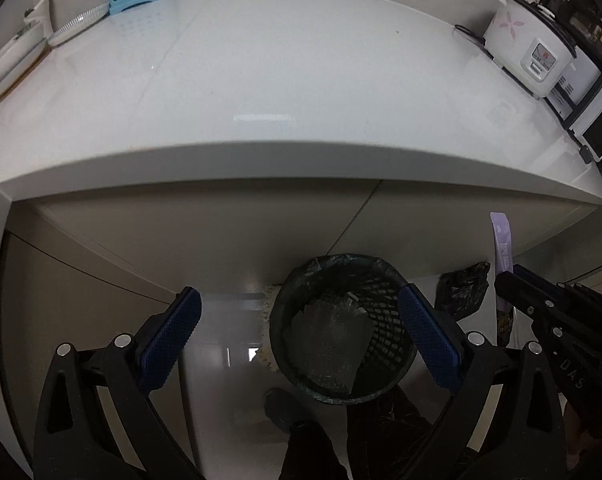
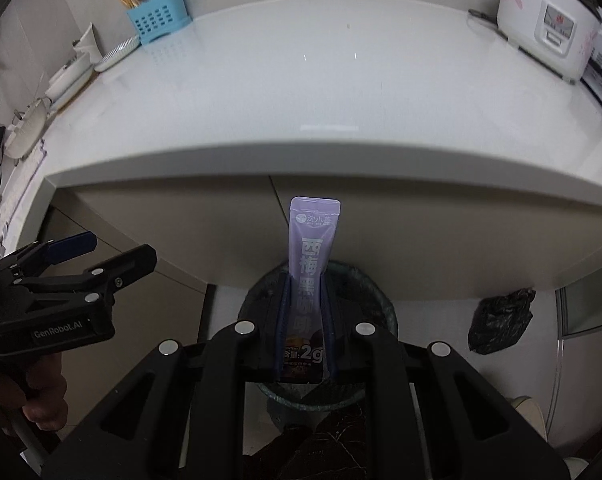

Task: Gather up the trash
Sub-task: 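Carry the purple snack stick down over the mesh bin with the right tool, then open the right tool to drop the snack stick into the bin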

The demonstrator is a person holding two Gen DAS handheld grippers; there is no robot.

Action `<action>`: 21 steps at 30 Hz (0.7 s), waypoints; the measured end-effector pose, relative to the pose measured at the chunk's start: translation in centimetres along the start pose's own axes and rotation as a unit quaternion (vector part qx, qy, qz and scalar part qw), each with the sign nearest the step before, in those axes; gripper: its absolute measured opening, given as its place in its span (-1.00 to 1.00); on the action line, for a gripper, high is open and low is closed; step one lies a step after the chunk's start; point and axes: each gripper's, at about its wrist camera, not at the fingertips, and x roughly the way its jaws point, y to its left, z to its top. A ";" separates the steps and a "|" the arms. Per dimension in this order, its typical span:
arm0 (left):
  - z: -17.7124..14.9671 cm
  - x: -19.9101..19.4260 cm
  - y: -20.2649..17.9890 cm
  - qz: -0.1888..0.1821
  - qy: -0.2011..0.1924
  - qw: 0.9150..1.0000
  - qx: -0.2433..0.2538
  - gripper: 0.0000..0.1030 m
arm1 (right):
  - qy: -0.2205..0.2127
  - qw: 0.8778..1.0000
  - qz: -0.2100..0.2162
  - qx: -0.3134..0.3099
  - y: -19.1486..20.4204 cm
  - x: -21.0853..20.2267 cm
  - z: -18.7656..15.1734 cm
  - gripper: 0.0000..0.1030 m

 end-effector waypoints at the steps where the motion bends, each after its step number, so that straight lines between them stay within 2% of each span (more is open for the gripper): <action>1: -0.5 0.8 0.2 0.002 0.007 1.000 -0.001 0.87 | 0.005 1.000 0.001 0.001 -0.1 0.6 -0.4 -0.71; 10: -3.3 6.0 0.8 -0.001 0.048 0.999 -0.014 0.86 | 0.052 0.999 0.002 0.007 -0.9 6.1 -2.6 -0.70; 14: -3.7 7.4 0.8 -0.007 0.054 0.998 -0.019 0.86 | 0.068 0.998 0.002 0.007 -1.1 8.3 -3.0 -0.69; 21: -4.3 9.7 0.9 0.008 0.075 0.997 -0.018 0.86 | 0.094 0.996 0.002 0.001 -1.6 11.3 -3.7 -0.65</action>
